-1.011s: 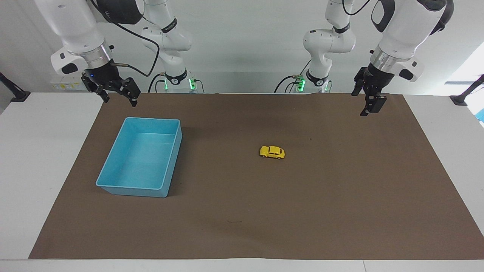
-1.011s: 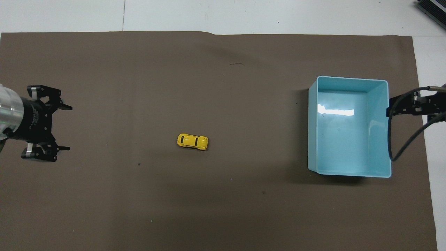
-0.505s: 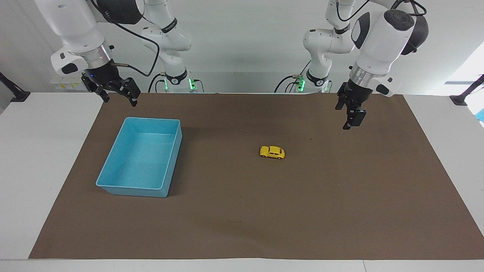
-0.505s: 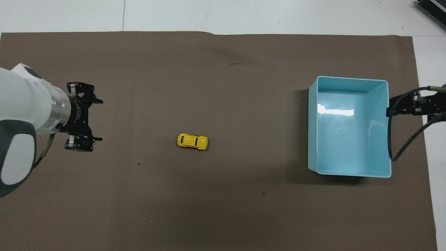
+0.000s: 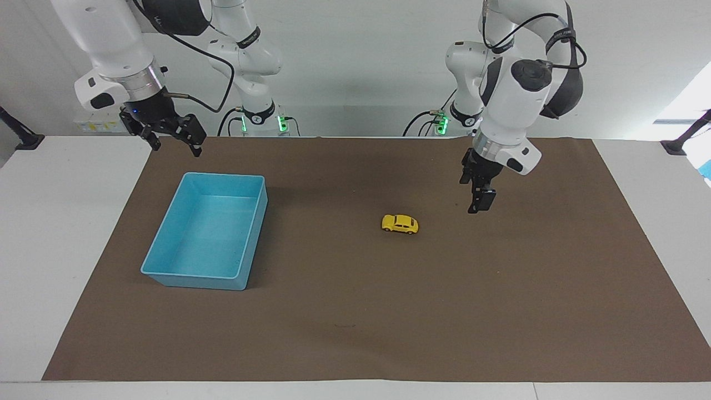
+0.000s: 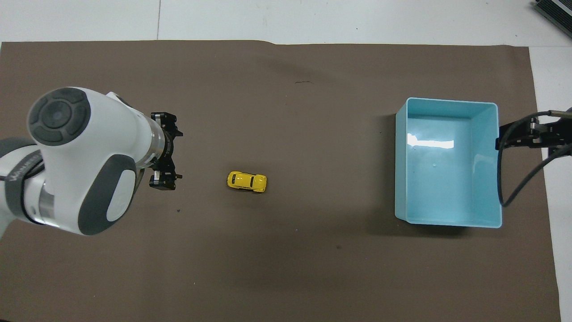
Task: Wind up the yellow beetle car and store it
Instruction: 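Move the left gripper over to the yellow beetle car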
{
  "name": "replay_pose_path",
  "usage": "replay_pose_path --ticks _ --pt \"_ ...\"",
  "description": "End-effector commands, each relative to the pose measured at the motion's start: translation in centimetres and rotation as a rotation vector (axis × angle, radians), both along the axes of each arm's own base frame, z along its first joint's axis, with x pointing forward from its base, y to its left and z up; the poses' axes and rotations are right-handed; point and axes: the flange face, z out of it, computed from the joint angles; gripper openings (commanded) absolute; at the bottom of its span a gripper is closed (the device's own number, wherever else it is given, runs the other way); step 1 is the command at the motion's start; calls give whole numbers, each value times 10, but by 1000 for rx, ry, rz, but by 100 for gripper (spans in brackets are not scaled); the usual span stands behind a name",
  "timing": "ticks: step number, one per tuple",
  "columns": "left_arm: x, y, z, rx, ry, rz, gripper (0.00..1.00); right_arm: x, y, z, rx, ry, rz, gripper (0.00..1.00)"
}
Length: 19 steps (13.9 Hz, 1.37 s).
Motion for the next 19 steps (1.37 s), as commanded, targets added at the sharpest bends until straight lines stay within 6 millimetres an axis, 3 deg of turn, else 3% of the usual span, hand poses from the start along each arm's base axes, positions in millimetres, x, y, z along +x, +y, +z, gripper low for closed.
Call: replay_pose_path --ticks 1,4,8,12,14,19 --pt "-8 -35 -49 0 23 -22 100 -3 -5 1 -2 -2 18 100" --pt "-6 -50 -64 -24 -17 56 100 -3 -5 1 -2 -4 18 100" --pt "-8 -78 -108 -25 -14 71 100 -2 -5 0 -2 -4 18 100" --pt "-8 -92 -117 -48 -47 93 100 -3 -5 0 -2 -2 18 100" --pt "-22 -112 -145 -18 2 66 100 -2 -5 0 -1 -2 18 100" --pt "-32 -113 -155 4 36 71 100 -2 -5 0 -1 -2 18 100"
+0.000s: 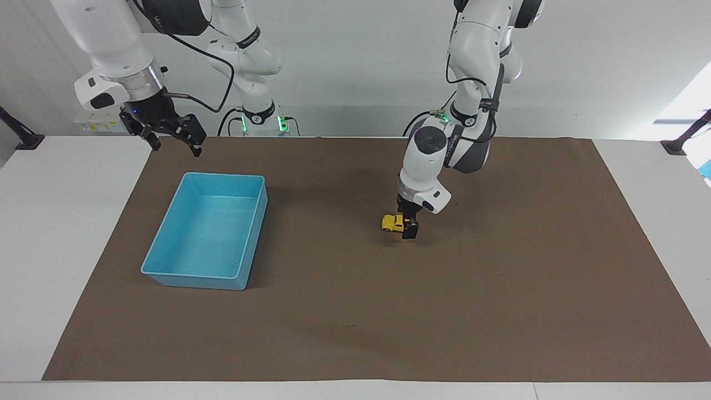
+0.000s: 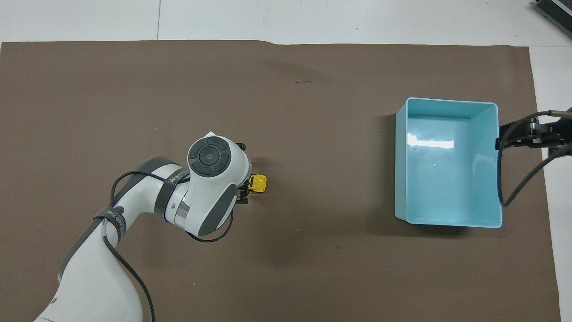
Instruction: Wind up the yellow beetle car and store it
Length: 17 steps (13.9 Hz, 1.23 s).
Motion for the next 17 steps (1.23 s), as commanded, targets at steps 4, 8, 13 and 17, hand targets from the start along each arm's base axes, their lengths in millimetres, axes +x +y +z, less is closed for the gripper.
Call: replay_pose_path --ticks 4,8,13,17 --pt "-13 9 -4 30 47 -1 100 -2 -5 0 -1 -2 18 100" --pt "-10 8 -1 26 29 -9 50 -2 -5 0 -1 -2 18 100" --pt "-8 9 -1 23 26 5 24 -2 -5 -1 -1 -1 18 100" --pt "-3 20 -3 28 32 25 0 -2 -5 0 -2 -4 18 100"
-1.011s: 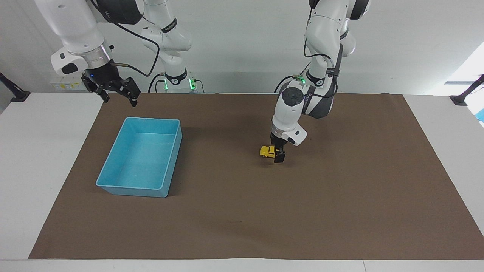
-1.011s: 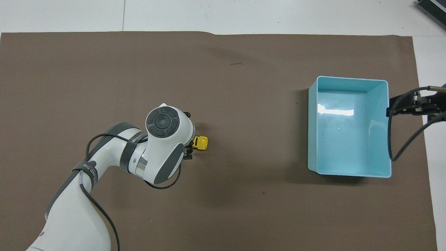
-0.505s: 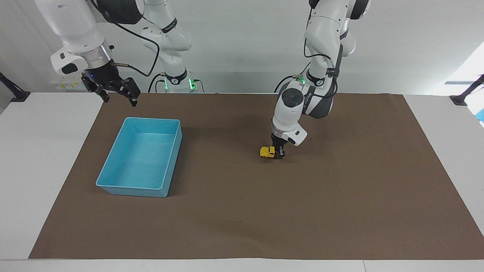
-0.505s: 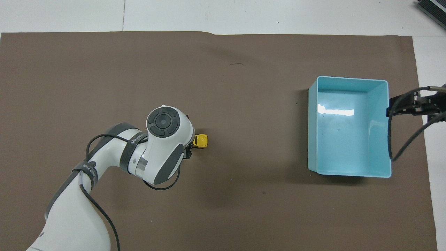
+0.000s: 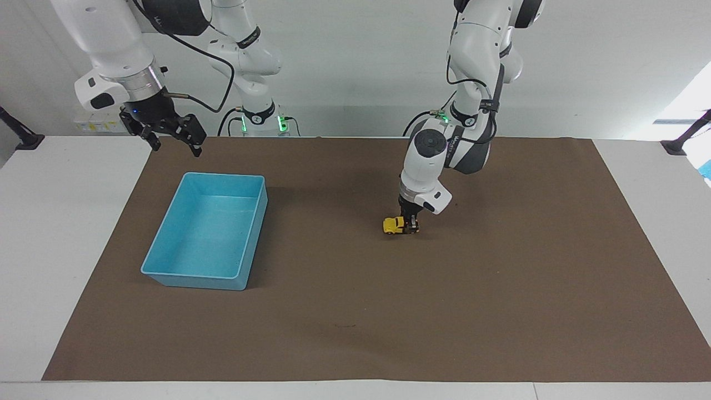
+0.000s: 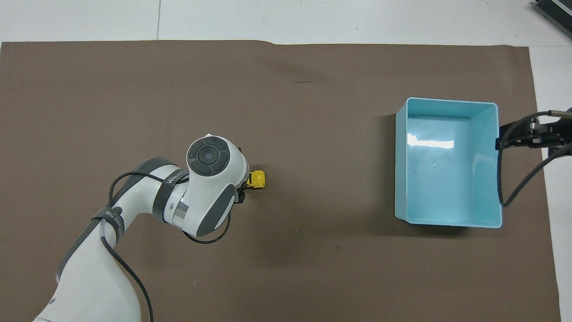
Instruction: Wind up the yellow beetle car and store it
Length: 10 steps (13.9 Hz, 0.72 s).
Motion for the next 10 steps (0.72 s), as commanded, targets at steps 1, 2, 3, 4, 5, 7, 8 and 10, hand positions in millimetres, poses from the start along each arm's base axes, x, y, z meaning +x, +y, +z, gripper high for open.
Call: replay_pose_path --ticks 1,2,3,4,5,7,8,10 --pt "4 24 -1 13 10 35 0 -2 -5 0 -2 -4 18 100" --pt "11 37 -2 15 15 60 0 -2 -5 0 -2 -5 18 100" --pt "12 44 -4 20 22 67 0 -2 -5 1 -2 -5 18 100" --pt "11 51 -9 26 31 74 0 -2 -5 0 -1 -2 18 100" --pt "8 56 -10 30 39 80 0 -2 -5 0 -2 -5 18 100" --pt "7 79 -18 43 58 94 0 -2 -5 0 -2 -4 18 100" --pt "7 85 -18 49 59 76 0 -2 -5 1 -2 -7 18 100" --pt "5 88 -20 53 64 75 0 -2 -5 1 -2 -5 18 100"
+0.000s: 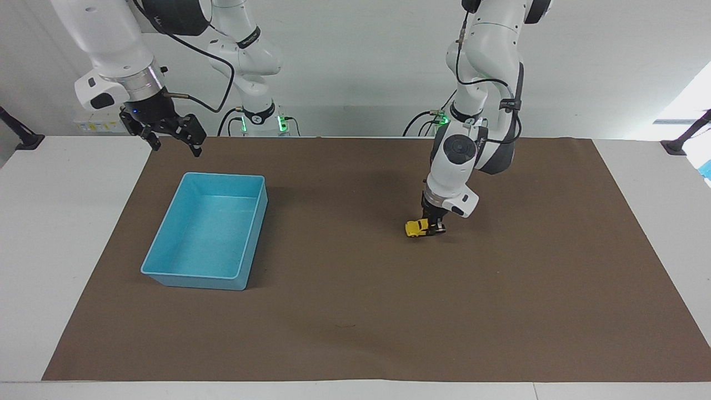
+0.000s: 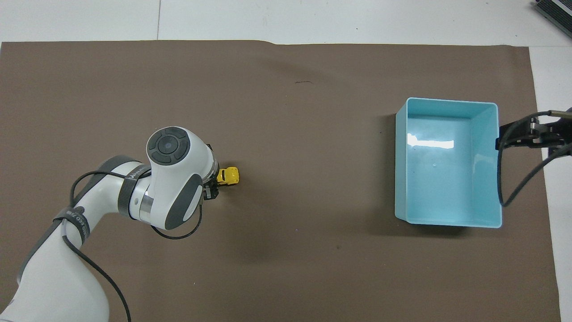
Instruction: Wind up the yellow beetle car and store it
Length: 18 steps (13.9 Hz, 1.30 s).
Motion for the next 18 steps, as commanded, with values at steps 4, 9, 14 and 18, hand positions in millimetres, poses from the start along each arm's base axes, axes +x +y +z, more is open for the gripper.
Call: replay_pose_path --ticks 4,9,14,18 --pt "-4 33 -20 41 27 5 1 -2 -5 0 -2 -4 18 100" --pt "1 34 -18 44 22 11 79 -2 -5 1 -2 -5 18 100" --pt "30 39 26 58 -33 9 100 -2 -5 1 -2 -5 18 100" --pt "49 53 49 54 -63 42 100 -2 -5 1 -2 -5 18 100"
